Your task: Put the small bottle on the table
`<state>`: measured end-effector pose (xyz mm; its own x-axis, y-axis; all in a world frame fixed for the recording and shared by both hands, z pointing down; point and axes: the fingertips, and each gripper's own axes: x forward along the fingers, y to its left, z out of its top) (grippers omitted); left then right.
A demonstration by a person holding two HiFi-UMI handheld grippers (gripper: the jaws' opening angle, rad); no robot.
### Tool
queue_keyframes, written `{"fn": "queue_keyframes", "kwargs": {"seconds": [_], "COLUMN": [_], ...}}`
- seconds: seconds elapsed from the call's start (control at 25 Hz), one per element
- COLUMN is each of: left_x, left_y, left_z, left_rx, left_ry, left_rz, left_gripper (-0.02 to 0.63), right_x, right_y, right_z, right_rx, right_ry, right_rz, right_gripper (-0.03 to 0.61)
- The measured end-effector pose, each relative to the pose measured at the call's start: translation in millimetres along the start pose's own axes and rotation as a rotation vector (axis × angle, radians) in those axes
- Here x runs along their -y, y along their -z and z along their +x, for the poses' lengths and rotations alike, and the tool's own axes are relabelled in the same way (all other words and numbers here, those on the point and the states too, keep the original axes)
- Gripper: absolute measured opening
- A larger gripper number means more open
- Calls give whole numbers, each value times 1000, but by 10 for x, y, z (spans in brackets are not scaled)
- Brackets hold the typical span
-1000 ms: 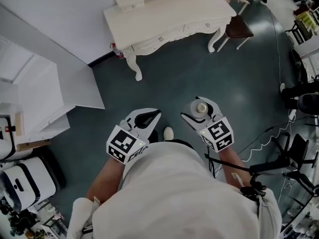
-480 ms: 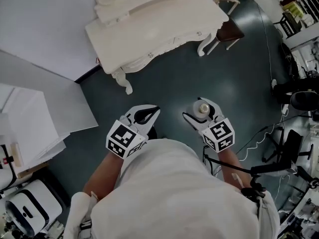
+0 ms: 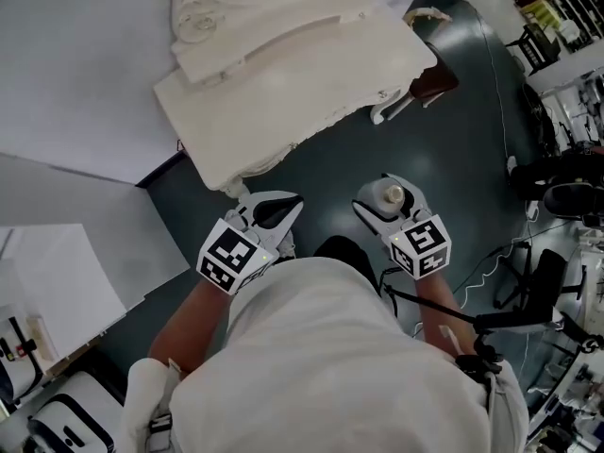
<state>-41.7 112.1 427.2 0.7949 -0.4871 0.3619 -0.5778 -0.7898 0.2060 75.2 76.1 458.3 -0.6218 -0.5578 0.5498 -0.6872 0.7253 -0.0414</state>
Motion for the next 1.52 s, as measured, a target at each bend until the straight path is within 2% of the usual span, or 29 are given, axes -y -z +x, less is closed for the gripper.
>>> {"fn": "queue_keyframes", "kwargs": {"seconds": [0.28,0.6,0.96,1.2,1.52], "left_x": [-618,-1374,-2169,-2518,-2908], "left_y": [-114,-385,-1152,-1495,-1597], "left_z": [69,543,1391,1818,1989], "left_rx": [-8,-6,8,10,-15], "left_ry": [-41,-152,-276,-354,-489], "left_rz": [-30,-63,-97,-114,-182], "left_gripper": [3,3,3,3,3], "right_x": [555,1533,2897,3698,4386], "right_y": [-353,-741,-1374,-1689,-2007], "right_z": [522,1219,2023,2563,3453], "right_rx": [-13,-4,-3,2,0], "right_ry": [13,-39,-123,-152,-197], "right_rz": [-15,-72,-156,-207,-242], "right_gripper": [336,336,336,336,336]}}
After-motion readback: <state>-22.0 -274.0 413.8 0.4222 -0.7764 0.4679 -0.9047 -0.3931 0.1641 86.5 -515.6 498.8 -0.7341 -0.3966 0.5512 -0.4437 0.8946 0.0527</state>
